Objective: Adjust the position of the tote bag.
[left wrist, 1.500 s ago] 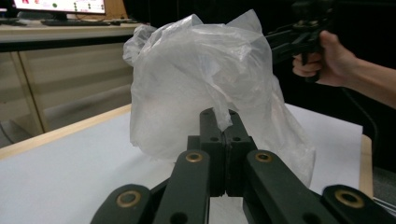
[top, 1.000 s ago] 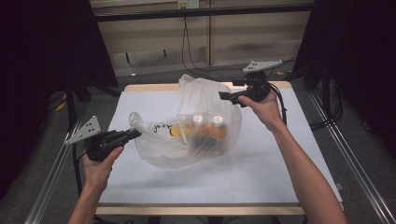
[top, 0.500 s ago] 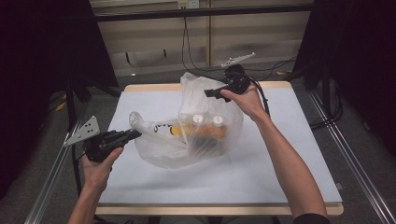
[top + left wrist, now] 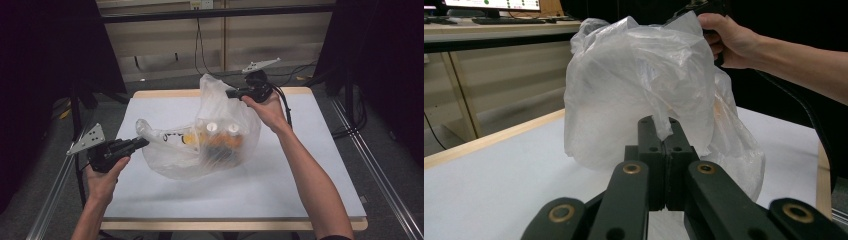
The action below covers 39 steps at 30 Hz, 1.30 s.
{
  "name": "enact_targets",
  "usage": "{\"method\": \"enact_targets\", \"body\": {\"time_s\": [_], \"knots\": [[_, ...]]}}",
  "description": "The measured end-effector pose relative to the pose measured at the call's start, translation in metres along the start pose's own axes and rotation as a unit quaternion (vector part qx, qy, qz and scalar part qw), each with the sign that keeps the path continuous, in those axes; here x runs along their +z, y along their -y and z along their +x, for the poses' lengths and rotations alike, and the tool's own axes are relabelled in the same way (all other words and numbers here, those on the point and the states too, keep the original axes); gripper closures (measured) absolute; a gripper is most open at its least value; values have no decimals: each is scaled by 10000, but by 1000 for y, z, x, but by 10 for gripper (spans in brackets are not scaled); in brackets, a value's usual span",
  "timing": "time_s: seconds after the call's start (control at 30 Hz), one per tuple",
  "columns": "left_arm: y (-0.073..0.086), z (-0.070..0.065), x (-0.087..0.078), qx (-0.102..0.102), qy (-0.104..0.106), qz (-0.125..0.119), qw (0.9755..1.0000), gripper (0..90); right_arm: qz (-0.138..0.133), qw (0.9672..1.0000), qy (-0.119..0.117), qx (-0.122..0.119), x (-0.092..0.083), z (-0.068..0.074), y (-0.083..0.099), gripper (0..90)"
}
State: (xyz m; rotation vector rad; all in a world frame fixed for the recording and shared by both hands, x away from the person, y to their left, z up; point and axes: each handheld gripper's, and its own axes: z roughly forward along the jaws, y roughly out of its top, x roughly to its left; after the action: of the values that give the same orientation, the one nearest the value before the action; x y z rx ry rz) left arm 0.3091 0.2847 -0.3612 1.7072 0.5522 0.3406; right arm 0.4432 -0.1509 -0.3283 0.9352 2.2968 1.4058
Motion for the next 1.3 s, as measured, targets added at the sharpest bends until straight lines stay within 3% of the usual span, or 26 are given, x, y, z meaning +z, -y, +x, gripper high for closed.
{"method": "enact_targets", "body": {"time_s": [0.23,0.37,0.57,0.77,0.93,1.03,1.2,1.3], "knots": [[-11,7,2,0,-120,-47,9999,897,-201,9994,262,-50,-28,-1,-6,900],[-21,12,4,-65,-136,-101,9998,896,-381,9989,291,5,-44,-2,-8,900],[-32,11,9,54,-136,-190,9997,897,-594,9977,318,-53,-65,-1,-12,900],[-42,13,15,-33,-138,-421,9990,897,-697,9969,352,-103,-81,1,-14,899],[-47,15,19,-29,-117,-539,9985,897,-944,9950,313,-43,-96,1,-16,896],[-51,16,20,40,-166,-544,9984,897,-874,9954,367,-108,-101,1,-15,896],[-54,19,21,-47,-188,-585,9981,897,-1023,9940,378,-78,-114,0,-13,891],[-55,21,21,11,-187,-536,9984,896,-1098,9930,430,-81,-124,0,-11,891]]}}
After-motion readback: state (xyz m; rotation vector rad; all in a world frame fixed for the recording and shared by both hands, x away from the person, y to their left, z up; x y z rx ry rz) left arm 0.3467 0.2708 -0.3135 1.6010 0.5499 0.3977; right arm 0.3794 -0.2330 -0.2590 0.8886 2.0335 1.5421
